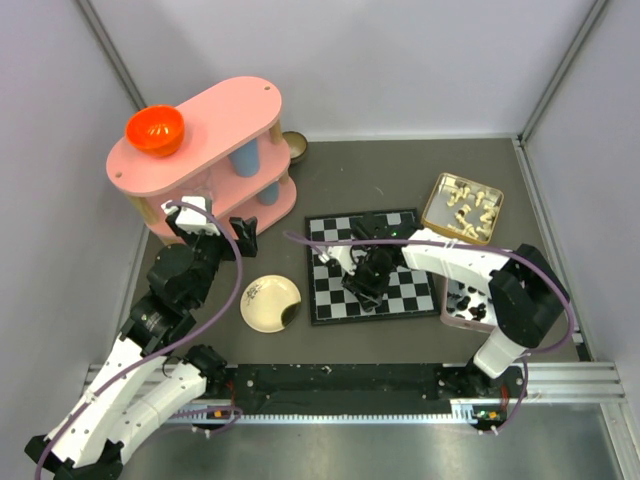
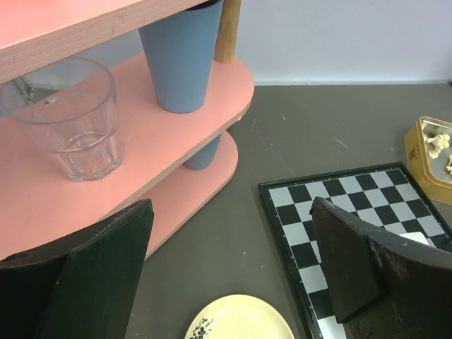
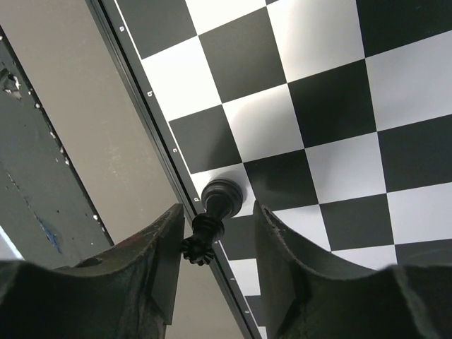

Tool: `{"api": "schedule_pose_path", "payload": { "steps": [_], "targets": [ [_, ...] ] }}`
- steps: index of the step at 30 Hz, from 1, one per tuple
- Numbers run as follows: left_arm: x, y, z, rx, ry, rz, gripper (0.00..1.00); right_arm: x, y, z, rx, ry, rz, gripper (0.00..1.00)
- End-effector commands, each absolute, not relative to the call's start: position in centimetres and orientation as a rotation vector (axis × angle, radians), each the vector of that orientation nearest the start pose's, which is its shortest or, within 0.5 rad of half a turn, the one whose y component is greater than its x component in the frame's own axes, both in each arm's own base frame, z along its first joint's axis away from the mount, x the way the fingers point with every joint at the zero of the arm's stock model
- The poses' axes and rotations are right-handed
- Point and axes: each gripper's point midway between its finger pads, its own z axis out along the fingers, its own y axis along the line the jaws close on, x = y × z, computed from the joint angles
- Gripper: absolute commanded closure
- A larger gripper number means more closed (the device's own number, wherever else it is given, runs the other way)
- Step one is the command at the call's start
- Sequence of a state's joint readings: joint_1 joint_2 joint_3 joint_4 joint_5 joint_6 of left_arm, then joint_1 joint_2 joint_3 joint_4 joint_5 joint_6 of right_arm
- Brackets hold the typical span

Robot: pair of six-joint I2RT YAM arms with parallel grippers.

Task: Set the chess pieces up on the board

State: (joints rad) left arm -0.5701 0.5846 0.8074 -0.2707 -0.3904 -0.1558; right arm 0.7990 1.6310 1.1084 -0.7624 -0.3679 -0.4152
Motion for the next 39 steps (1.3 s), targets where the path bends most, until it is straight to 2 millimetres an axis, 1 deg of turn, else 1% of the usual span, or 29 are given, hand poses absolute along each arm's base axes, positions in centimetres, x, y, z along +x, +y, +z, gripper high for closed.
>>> {"api": "schedule_pose_path", "payload": {
  "steps": [1, 3, 4, 6, 7, 8, 12, 13, 14, 15, 17, 18, 20, 21, 22, 23, 24, 26, 27, 28, 29, 31, 32, 33, 34, 36, 37, 38, 39],
  "targets": [
    [25.4, -9.0, 33.1, 0.011, 1.574, -0.268, 0.01, 18.1, 26.3, 7.5, -1.695, 2.25, 0.631, 0.55],
    [25.3, -9.1, 33.2, 0.013, 1.573, -0.271, 0.01, 18.1, 26.3, 7.8, -1.691, 2.246, 0.632, 0.5],
    [25.3, -9.1, 33.3, 0.012, 1.57, -0.273, 0.01, 18.2, 26.5, 7.9, -1.691, 2.238, 0.634, 0.45],
    [25.3, -9.1, 33.3, 0.014, 1.572, -0.273, 0.01, 18.2, 26.6, 8.3, -1.686, 2.24, 0.642, 0.24],
    [25.3, -9.1, 33.4, 0.014, 1.569, -0.276, 0.01, 18.5, 26.8, 8.8, -1.679, 2.23, 0.647, 0.05],
    [25.3, -9.1, 33.6, 0.014, 1.566, -0.276, 0.01, 18.5, 27.0, 9.0, -1.677, 2.226, 0.65, 0.01],
    [25.1, -9.0, 34.4, 0.012, 1.551, -0.284, 0.01, 19.4, 27.4, 11.0, -1.636, 2.211, 0.678, 0.01],
    [25.0, -9.1, 34.7, 0.013, 1.544, -0.293, 0.01, 20.0, 27.7, 12.1, -1.612, 2.198, 0.699, 0.01],
    [24.9, -9.1, 35.4, 0.011, 1.531, -0.303, 0.01, 20.9, 27.2, 12.8, -1.565, 2.212, 0.712, 0.01],
    [24.8, -9.2, 35.9, 0.013, 1.519, -0.314, 0.01, 21.3, 27.3, 13.6, -1.548, 2.199, 0.752, 0.01],
    [24.6, -9.9, 37.4, 0.031, 1.485, -0.362, 0.01, 22.8, 26.6, 16.0, -1.497, 2.173, 0.771, 0.01],
    [24.5, -10.2, 37.9, 0.04, 1.471, -0.384, 0.01, 24.1, 25.5, 17.1, -1.432, 2.174, 0.806, 0.01],
    [24.5, -11.8, 39.1, 0.087, 1.447, -0.454, 0.01, 25.3, 24.2, 19.8, -1.38, 2.12, 0.83, 0.01],
    [24.8, -12.7, 39.1, 0.114, 1.456, -0.479, 0.01, 26.7, 22.4, 20.8, -1.303, 2.113, 0.834, 0.01],
    [24.8, -13.3, 39.9, 0.132, 1.445, -0.504, 0.01, 27.0, 21.4, 21.7, -1.282, 2.089, 0.817, 0.01],
    [24.7, -14.4, 40.0, 0.178, 1.449, -0.547, 0.01, 27.3, 20.1, 23.2, -1.293, 2.01, 0.762, 0.01],
    [25.2, -15.3, 39.6, 0.204, 1.471, -0.561, 0.01, 27.6, 17.9, 22.9, -1.258, 2.012, 0.717, 0.01],
    [25.3, -16.8, 39.5, 0.259, 1.48, -0.615, 0.01, 27.7, 15.3, 22.6, -1.28, 1.977, 0.61, 0.01],
    [25.8, -17.5, 38.8, 0.27, 1.501, -0.621, 0.01, 27.0, 13.5, 21.6, -1.263, 2.017, 0.533, 0.01],
    [25.8, -18.2, 38.2, 0.301, 1.512, -0.649, 0.01, 27.0, 11.6, 20.9, -1.21, 2.075, 0.486, 0.01],
    [26.0, -18.7, 37.9, 0.306, 1.516, -0.666, 0.01, 25.6, 10.6, 20.1, -1.194, 2.149, 0.488, 0.01],
    [26.4, -19.7, 36.6, 0.323, 1.554, -0.697, 0.01, 24.6, 7.6, 18.2, -1.067, 2.31, 0.44, 0.03],
    [26.6, -20.1, 36.3, 0.328, 1.558, -0.709, 0.01, 24.0, 6.7, 17.6, -0.986, 2.377, 0.446, 0.06],
    [26.8, -20.6, 35.6, 0.345, 1.576, -0.725, 0.01, 23.0, 6.0, 16.2, -0.938, 2.444, 0.455, 0.09],
    [26.9, -21.0, 35.3, 0.355, 1.583, -0.734, 0.01, 22.6, 4.9, 16.1, -0.869, 2.465, 0.427, 0.13],
    [27.3, -21.8, 34.6, 0.386, 1.599, -0.749, 0.01, 21.8, 3.9, 14.5, -0.844, 2.517, 0.363, 0.17],
    [27.5, -22.1, 34.7, 0.405, 1.595, -0.749, 0.01, 21.5, 3.6, 14.2, -0.809, 2.534, 0.338, 0.2],
    [27.9, -22.6, 34.1, 0.424, 1.613, -0.749, 0.01, 21.4, 2.6, 13.5, -0.793, 2.567, 0.269, 0.23],
    [27.9, -23.0, 34.6, 0.449, 1.604, -0.761, 0.01, 21.5, 2.1, 12.8, -0.791, 2.582, 0.229, 0.26]
  ]
}}
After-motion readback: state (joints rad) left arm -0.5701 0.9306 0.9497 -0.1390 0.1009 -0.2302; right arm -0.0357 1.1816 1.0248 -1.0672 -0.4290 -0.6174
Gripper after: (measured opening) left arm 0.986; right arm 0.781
